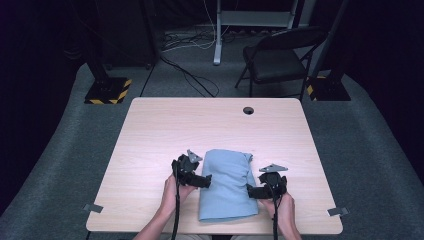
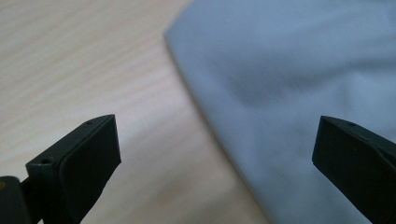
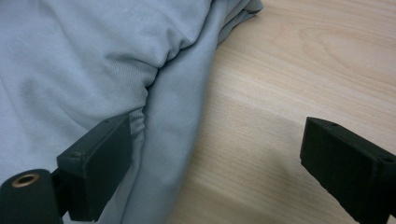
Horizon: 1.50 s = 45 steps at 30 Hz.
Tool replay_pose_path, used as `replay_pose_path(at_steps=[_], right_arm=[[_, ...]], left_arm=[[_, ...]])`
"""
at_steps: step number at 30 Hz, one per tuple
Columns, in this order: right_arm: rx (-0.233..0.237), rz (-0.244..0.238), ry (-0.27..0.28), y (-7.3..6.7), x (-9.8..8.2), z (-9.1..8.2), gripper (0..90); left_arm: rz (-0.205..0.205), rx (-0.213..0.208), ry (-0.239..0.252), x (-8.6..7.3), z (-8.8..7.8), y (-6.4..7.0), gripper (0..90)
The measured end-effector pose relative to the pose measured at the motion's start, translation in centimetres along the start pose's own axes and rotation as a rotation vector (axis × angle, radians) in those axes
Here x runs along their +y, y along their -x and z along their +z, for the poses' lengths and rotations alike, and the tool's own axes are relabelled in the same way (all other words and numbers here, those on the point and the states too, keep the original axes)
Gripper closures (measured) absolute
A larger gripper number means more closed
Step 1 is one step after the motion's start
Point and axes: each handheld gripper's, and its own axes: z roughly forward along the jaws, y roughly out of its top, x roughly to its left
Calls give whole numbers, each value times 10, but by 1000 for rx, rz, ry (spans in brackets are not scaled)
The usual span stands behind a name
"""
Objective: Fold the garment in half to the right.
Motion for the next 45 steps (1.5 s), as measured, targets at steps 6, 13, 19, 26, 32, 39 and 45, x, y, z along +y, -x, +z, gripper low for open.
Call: replay_pose_path(at_steps=[6, 13, 19, 26, 32, 39, 45], right_arm=[[-4, -4, -16, 0, -3, 7, 74], [26, -8, 5, 2, -2, 0, 3], [25, -10, 11, 4, -4, -2, 0], [7, -13, 0, 3, -11, -8, 0], [-13, -51, -9, -4, -2, 10, 0], [10, -14, 26, 1, 11, 28, 0], [12, -8, 37, 7, 26, 42, 0]], left_arm=[[18, 14, -50, -9, 10, -1, 4], [-16, 13, -58, -18, 7, -2, 5], [-48, -6, -16, -20, -1, -1, 4], [-40, 5, -35, -25, 5, 4, 4], [-52, 31, -35, -23, 7, -4, 3], [-105, 25, -18, -16, 18, -26, 3], [-124, 39, -23, -3, 29, -40, 3]])
